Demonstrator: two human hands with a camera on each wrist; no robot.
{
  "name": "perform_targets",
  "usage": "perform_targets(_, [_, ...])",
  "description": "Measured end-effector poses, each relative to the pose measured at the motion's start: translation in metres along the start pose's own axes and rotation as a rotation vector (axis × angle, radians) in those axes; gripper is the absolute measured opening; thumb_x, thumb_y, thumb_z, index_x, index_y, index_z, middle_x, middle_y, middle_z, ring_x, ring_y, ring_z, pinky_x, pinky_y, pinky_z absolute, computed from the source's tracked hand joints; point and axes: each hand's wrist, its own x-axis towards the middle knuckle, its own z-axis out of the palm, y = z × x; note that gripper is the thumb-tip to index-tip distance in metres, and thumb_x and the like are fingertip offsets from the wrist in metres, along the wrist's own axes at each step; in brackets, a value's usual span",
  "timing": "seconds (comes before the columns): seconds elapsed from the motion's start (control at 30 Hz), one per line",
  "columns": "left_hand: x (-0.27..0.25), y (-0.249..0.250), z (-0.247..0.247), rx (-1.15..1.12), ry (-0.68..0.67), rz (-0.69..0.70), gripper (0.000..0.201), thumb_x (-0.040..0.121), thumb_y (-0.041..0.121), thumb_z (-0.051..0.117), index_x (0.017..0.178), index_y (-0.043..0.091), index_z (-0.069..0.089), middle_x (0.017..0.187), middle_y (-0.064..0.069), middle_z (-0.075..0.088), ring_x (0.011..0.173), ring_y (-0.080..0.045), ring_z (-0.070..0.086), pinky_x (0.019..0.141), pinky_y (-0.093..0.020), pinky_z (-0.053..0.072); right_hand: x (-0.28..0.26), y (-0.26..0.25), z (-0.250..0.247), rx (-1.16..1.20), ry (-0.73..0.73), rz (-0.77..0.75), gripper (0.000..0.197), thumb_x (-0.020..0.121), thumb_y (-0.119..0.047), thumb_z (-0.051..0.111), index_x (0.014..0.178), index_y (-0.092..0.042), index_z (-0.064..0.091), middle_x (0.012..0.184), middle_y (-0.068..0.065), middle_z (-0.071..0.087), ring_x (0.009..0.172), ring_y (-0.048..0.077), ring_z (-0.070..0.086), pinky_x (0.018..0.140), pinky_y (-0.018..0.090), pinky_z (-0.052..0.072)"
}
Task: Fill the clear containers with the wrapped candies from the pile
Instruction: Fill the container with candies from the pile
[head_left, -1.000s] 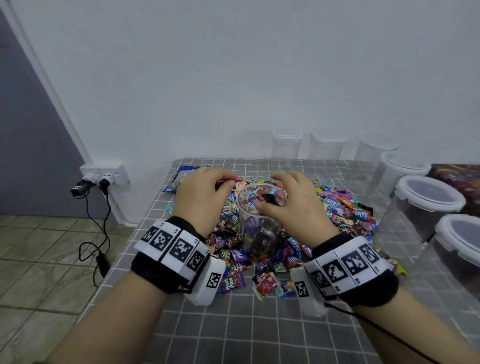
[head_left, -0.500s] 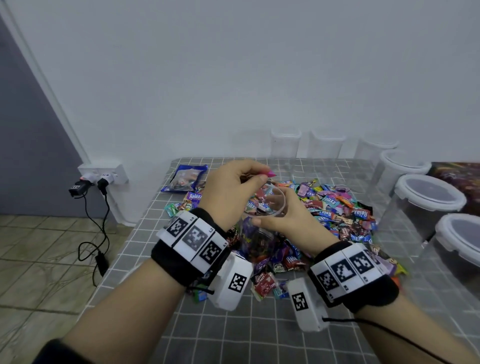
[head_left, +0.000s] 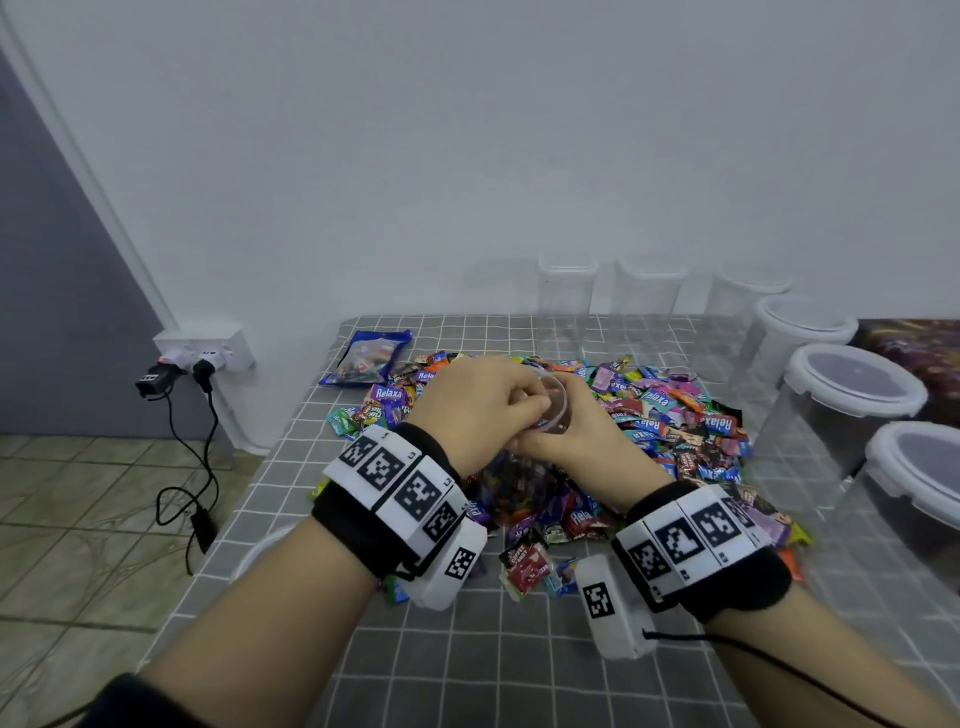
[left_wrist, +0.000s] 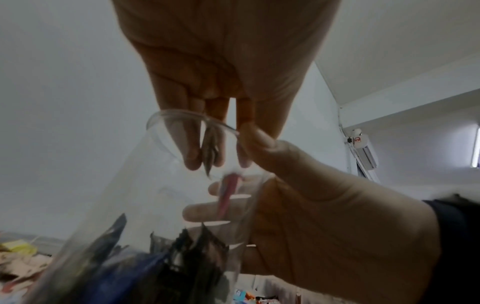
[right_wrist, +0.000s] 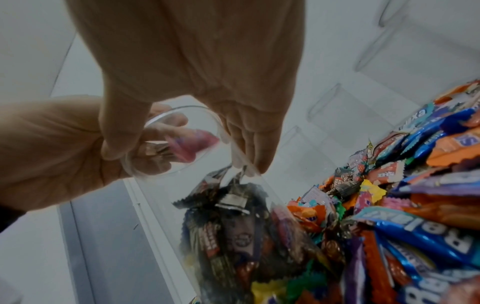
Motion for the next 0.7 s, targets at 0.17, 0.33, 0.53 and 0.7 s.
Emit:
perform_targets(0.17, [-0.004,0.002,-0.003,-0.044,-0.003,0.01,0.023,0.087,0.042,0.056,0.088,0.027,0.073,0.081,0.005,0.067,0.083,-0.016,0.061,0.072,-0.03,0.042,0.001,-0.002,-0.001,-0.056,-0.024,0.019,0.078,0.055,-0.042,0.077,0.122,-0.027,0.038,0.114,-0.009,0.058,0.104,0.006,0.06,0.094,0.037,0.05])
perform_targets(0.33, [-0.013,-0.009,-0.017,-0.215,0.18,-0.073,0.024,0.088,0.042,0.057,0.095,0.026,0.073,0.086,0.015,0.068,0.088,-0.009,0.063,0.082,-0.031,0.048,-0.001,0.0,-0.011,-0.235,-0.101,0.055,0.079,0.069,-0.036,0.081,0.128,-0.035,0.028,0.127,-0.014,0.046,0.114,-0.005,0.048,0.1,0.025,0.042])
perform_targets(0.53, [-0.022,-0.044,-0.022,0.027,0.062,-0.27,0.021,0.09,0.029,0.053,0.107,0.029,0.066,0.112,0.008,0.062,0.102,-0.013,0.057,0.086,-0.03,0.045,-0.011,0.003,-0.033,-0.691,-0.122,0.13,0.102,0.076,-0.04,0.074,0.15,-0.018,0.008,0.155,0.002,0.015,0.141,0.019,0.018,0.112,0.035,0.024])
perform_targets(0.7, [-0.031,-0.066,0.0,0.218,-0.346,-0.336,0.048,0.079,0.044,0.063,0.124,0.035,0.052,0.143,0.002,0.039,0.123,-0.018,0.046,0.101,-0.041,0.042,-0.018,0.006,-0.036,-1.032,-0.304,0.225,0.108,0.072,-0.054,0.07,0.151,-0.023,0.003,0.157,-0.001,0.003,0.143,0.022,0.012,0.111,0.042,0.031])
